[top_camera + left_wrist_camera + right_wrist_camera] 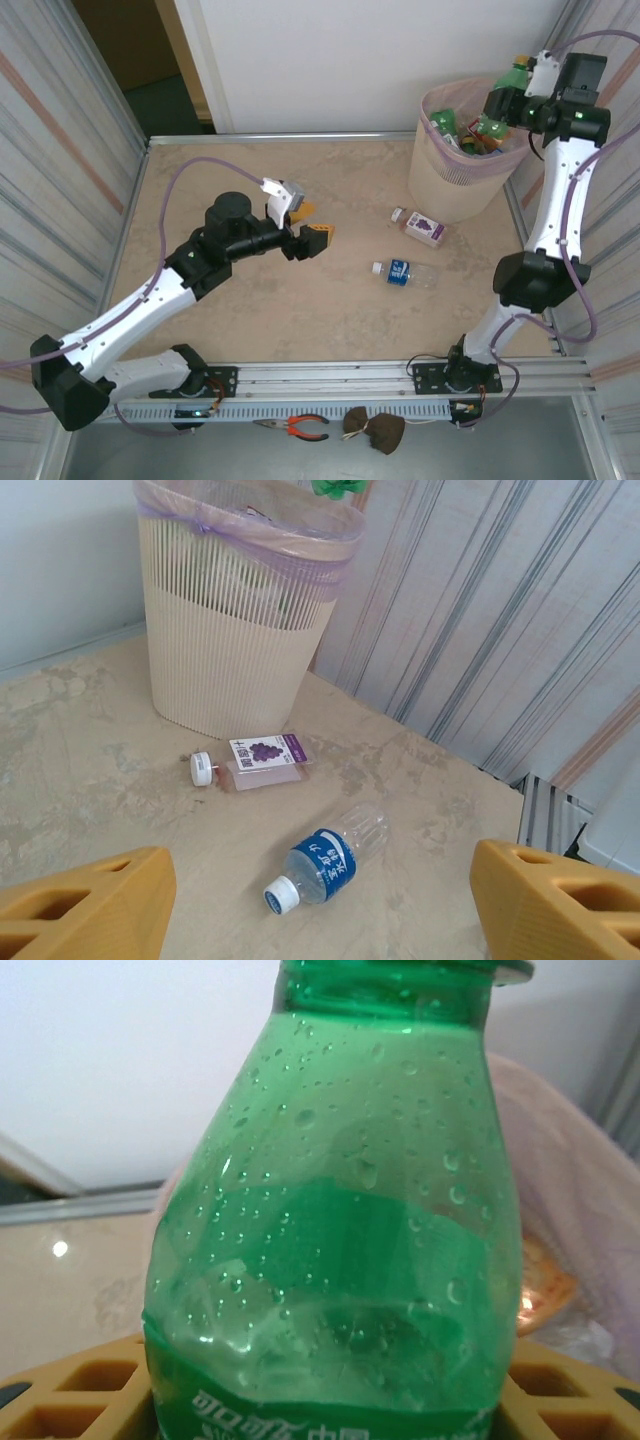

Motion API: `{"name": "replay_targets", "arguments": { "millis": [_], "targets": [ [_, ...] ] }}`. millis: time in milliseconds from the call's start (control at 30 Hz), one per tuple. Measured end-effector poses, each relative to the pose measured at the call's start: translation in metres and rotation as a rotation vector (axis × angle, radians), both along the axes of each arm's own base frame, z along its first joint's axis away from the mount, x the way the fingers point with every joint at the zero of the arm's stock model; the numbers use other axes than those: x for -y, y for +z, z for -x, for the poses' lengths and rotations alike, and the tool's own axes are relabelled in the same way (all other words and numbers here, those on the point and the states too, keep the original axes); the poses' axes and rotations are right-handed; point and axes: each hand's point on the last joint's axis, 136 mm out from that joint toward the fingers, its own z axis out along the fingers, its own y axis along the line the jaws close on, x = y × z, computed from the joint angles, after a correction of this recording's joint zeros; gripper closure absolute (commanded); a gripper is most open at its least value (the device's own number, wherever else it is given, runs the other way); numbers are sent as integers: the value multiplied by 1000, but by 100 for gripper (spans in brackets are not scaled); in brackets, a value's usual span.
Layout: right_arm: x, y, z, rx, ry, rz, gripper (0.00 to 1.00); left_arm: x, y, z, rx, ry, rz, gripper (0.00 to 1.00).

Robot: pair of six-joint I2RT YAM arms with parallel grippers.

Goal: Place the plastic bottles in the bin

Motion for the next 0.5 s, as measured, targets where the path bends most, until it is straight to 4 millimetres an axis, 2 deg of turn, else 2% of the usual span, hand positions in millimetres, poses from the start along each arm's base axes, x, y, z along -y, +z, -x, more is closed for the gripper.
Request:
{"name": "replay_targets", "arguments": {
  "millis": [133, 333, 500],
  "targets": [
    [25, -27, -13, -91, -91, -22, 59, 2, 3, 1, 6, -19, 13, 22],
    [39, -78, -14, -257, -152, -22, 60, 4, -2, 1, -1, -40, 15, 22],
    [47, -92, -16, -299, -200, 45, 60, 2, -7, -1, -5, -36, 13, 22]
  ]
}}
